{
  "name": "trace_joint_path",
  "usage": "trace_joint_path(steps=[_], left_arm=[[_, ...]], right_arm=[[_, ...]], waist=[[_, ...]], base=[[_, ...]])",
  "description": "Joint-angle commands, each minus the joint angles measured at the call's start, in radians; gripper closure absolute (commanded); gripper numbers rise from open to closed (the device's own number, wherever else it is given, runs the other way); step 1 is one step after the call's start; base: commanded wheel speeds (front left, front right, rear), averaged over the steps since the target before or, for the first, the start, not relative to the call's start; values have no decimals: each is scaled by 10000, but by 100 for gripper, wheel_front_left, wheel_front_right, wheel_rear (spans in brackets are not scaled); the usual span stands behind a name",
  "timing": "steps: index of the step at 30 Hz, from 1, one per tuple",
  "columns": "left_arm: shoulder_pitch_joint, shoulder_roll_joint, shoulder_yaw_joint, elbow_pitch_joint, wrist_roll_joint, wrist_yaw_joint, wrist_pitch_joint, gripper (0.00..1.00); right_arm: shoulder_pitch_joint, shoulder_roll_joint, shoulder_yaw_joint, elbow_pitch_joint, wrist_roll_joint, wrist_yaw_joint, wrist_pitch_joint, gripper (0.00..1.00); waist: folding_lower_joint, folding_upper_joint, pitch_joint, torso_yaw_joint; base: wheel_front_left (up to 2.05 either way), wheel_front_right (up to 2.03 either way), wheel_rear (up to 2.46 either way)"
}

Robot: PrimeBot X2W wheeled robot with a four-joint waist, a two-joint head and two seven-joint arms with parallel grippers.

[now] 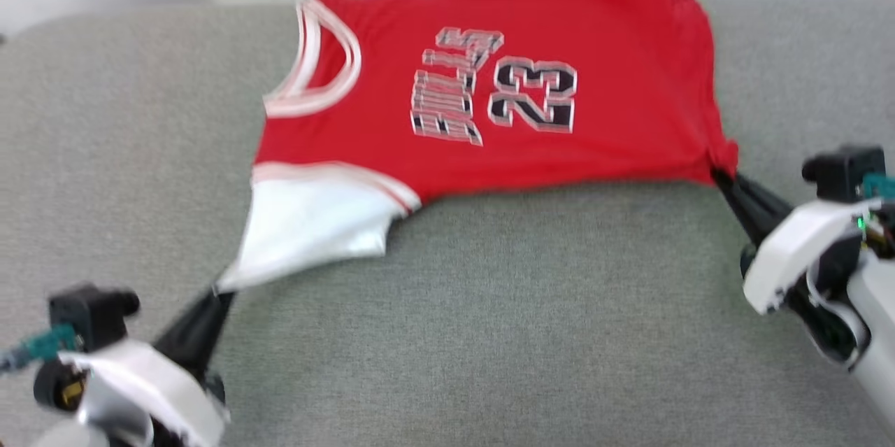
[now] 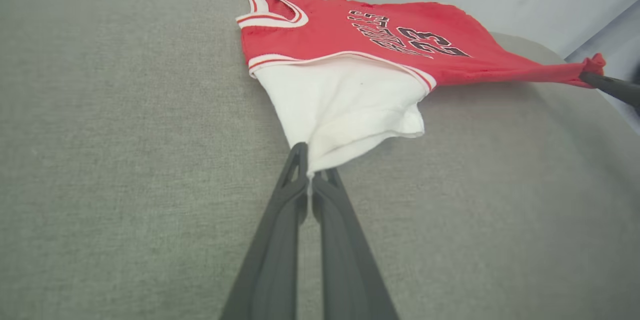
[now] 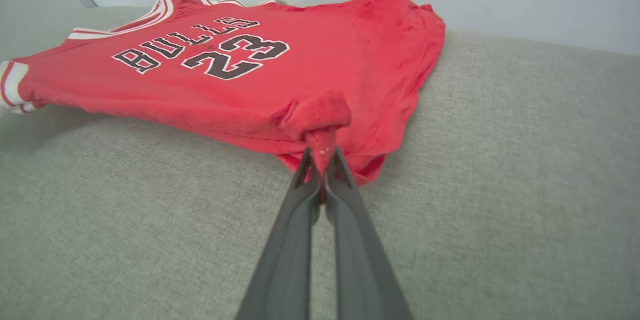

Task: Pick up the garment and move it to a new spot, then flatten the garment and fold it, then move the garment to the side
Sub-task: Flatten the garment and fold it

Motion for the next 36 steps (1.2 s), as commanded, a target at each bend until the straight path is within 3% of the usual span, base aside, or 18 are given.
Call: trace_joint_path(steps=[1,10,20,28,36], left_arm=[[457,197,-67,-299,-117,99,217,100],[2546,973,-421,-1854,-1146,400,1319,100],[4330,1642,-770,-2897,-2400,225,2096,100],[4563,1755,-387,-3114,-2621,-270,1501,100],[3722,1972,647,-3374,-2817,-686,956,100]], right_arm=[[374,-195,44,-142,241,-7,44,100],[2063,-1039,23,-1019,1093,-7,172,100],[4235,-1790,-403,-2463,1868,-7,668,100],[5558,-1782,-1301,-3513,1942,-7,610,100],[5196,-1492,-1963,-4230,1556,-7,1080,100]], waist=[[2,0,-420,31],[2,0,-1310,-69],[2,0,-1869,-287],[2,0,-1771,-524],[2,0,-1196,-879]], base=[[0,0,0],[0,0,0],[0,0,0],[0,0,0],[0,0,0]])
